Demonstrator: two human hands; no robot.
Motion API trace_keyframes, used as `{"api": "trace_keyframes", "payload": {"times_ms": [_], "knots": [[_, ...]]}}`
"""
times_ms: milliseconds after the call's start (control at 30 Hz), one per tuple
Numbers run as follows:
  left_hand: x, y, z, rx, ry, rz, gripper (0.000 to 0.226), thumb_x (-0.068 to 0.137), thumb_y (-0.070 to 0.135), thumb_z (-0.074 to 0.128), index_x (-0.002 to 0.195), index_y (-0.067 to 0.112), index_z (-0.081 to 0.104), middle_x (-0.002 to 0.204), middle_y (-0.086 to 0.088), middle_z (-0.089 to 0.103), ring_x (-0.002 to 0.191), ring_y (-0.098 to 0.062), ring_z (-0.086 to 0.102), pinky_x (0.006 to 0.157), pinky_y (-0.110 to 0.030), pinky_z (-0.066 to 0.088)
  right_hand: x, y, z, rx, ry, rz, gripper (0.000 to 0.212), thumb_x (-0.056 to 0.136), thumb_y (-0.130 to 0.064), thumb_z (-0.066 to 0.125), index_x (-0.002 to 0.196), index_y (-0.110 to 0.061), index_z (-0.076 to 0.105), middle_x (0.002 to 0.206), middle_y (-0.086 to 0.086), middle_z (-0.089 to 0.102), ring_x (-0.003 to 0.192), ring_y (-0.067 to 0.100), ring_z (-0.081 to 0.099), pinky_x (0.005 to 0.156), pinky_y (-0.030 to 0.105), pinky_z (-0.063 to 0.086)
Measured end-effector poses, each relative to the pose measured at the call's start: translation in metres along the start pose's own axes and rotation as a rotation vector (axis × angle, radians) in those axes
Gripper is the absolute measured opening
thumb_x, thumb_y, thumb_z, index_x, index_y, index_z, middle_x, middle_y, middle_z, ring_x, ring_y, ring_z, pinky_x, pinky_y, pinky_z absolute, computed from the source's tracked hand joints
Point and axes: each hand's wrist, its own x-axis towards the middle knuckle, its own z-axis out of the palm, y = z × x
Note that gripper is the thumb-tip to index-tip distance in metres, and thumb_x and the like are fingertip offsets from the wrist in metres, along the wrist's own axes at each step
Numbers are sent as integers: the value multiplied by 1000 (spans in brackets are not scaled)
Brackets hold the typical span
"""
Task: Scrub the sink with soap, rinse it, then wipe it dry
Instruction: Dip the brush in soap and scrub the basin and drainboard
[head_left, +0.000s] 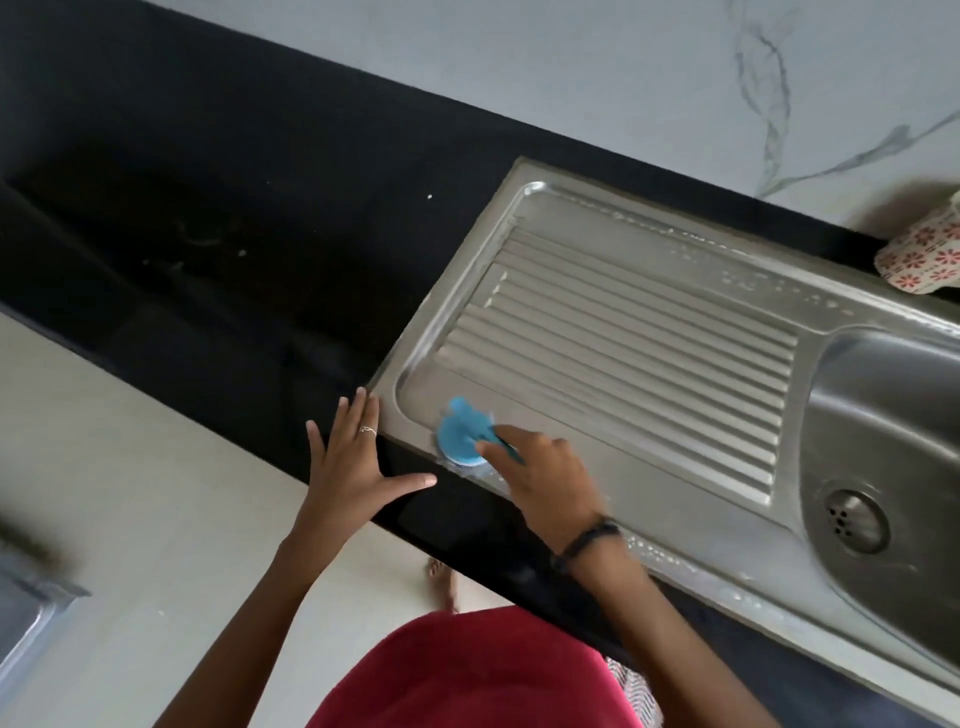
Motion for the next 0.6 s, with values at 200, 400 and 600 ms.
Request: {"api": "trace_keyframes", "payload": {"times_ms": [200, 400, 600], "knots": [[15, -12, -8, 23, -50, 88, 113, 73, 62, 61, 148, 12, -6, 157, -2, -11, 143, -17, -14, 110, -49, -17, -27, 21, -7, -5, 80, 134, 27, 93, -44, 46, 98, -23, 63, 52, -4, 41, 60, 26, 48, 61, 37, 43], [21, -26, -14, 38, -71, 96, 117, 71, 68, 57, 147, 13, -11, 156, -1, -16, 142, -15, -18, 108, -52, -18, 37, -49, 29, -3, 36, 51, 32, 96, -42, 41, 111, -22, 61, 80, 6, 59, 80, 29, 59, 62, 29, 36], [21, -37, -12, 30, -46, 136, 135, 42, 94, 18, 147, 14, -13, 155, 1, -19, 134, -4, -25, 103, -48, -25, 23, -57, 31, -65, 58, 52, 32, 96, -44, 40, 112, -24, 59, 74, -2, 52, 66, 19, 47, 54, 25, 33]]}}
